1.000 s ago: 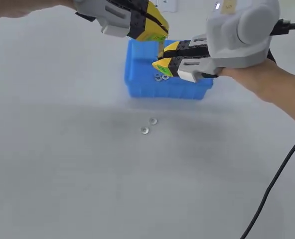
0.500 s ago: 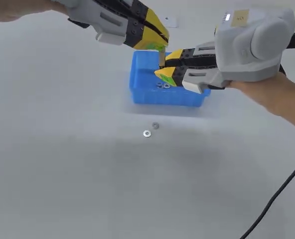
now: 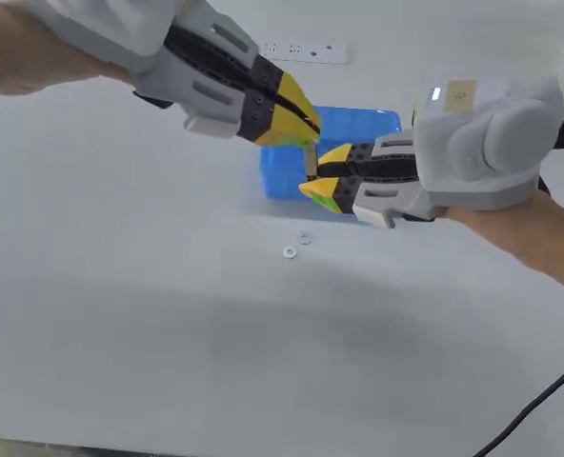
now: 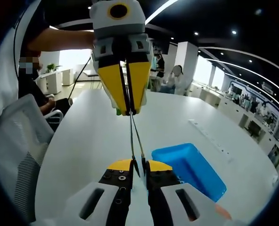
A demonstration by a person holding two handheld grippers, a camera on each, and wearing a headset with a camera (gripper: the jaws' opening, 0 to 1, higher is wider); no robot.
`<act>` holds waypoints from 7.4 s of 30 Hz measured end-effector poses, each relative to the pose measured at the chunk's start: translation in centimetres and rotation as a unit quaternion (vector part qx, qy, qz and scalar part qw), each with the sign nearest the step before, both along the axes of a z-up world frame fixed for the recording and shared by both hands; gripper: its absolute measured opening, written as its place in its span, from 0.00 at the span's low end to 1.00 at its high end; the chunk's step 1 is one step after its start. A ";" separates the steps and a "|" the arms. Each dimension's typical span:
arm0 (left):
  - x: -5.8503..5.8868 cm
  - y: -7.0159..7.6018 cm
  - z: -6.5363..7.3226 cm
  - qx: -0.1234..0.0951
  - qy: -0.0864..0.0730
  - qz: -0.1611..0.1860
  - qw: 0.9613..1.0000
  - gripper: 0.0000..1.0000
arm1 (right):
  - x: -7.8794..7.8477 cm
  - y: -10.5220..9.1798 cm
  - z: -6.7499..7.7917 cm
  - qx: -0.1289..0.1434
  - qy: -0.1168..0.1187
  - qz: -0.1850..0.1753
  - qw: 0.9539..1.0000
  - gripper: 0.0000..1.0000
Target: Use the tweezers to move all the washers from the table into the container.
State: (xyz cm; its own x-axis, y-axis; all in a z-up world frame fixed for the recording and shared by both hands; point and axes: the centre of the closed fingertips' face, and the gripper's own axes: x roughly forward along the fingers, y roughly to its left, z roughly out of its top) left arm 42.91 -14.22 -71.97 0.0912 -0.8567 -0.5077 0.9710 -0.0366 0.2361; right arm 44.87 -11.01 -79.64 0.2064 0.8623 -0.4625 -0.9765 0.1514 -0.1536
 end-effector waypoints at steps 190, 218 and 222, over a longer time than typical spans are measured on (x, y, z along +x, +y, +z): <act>9.8 0.2 -3.4 -0.006 0.001 0.036 0.999 0.05 | 9.0 0.4 -3.8 -0.020 0.049 0.027 0.998 0.10; 10.3 0.2 -4.8 -0.002 0.025 0.045 0.999 0.05 | 9.7 0.0 -5.4 -0.034 0.074 0.009 0.997 0.11; 10.5 0.1 -4.8 -0.006 0.024 0.050 0.998 0.05 | 10.1 -0.2 -5.5 -0.036 0.074 0.001 0.997 0.11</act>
State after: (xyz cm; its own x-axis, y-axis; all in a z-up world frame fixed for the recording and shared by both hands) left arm 53.39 -14.12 -76.80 0.1524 -0.8505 -0.5033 0.9798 0.0631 0.1900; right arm 54.94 -11.17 -85.16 0.1306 0.8263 -0.5479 -0.9894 0.1441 -0.0186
